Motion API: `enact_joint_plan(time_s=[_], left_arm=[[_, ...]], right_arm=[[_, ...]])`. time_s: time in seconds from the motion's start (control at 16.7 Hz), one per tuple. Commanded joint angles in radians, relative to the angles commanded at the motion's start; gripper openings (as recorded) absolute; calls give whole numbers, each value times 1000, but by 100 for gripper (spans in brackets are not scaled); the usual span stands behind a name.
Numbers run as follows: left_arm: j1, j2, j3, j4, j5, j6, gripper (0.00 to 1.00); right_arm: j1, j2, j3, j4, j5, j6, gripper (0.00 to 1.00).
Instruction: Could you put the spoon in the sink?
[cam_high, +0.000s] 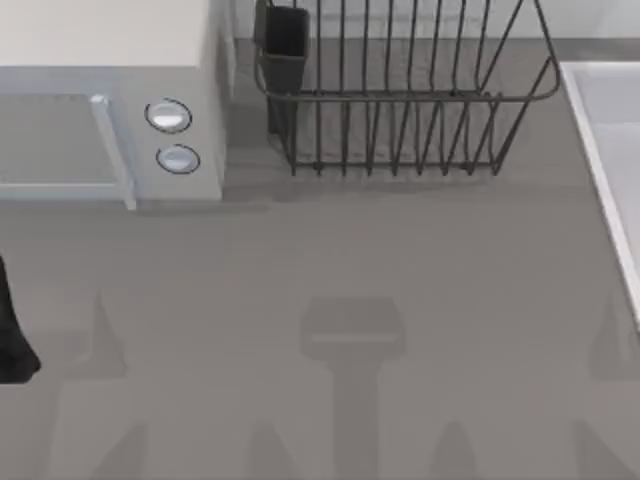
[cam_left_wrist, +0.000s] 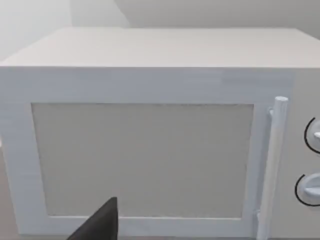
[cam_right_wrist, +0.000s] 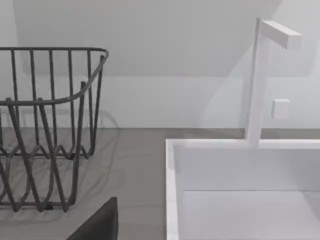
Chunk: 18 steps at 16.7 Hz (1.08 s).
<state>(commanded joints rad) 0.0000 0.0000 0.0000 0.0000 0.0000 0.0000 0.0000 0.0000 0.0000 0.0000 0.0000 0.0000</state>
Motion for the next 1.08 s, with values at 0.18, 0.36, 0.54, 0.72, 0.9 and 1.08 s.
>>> enact_joint_plan(time_s=[0.18, 0.36, 0.54, 0.72, 0.9, 1.08], left_arm=[[0, 0, 0, 0, 0, 0, 100], [0, 0, 0, 0, 0, 0, 100], [0, 0, 0, 0, 0, 0, 100], [0, 0, 0, 0, 0, 0, 100], [0, 0, 0, 0, 0, 0, 100], [0, 0, 0, 0, 0, 0, 100]], right_arm=[[-5, 13, 11, -12, 1, 6, 100], [-34, 109, 90, -103, 3, 47, 100], [-82, 304, 221, -262, 3, 118, 100], [-138, 571, 374, -456, 3, 203, 100], [-196, 853, 529, -657, 4, 290, 100], [-249, 1090, 671, -835, 5, 369, 100]])
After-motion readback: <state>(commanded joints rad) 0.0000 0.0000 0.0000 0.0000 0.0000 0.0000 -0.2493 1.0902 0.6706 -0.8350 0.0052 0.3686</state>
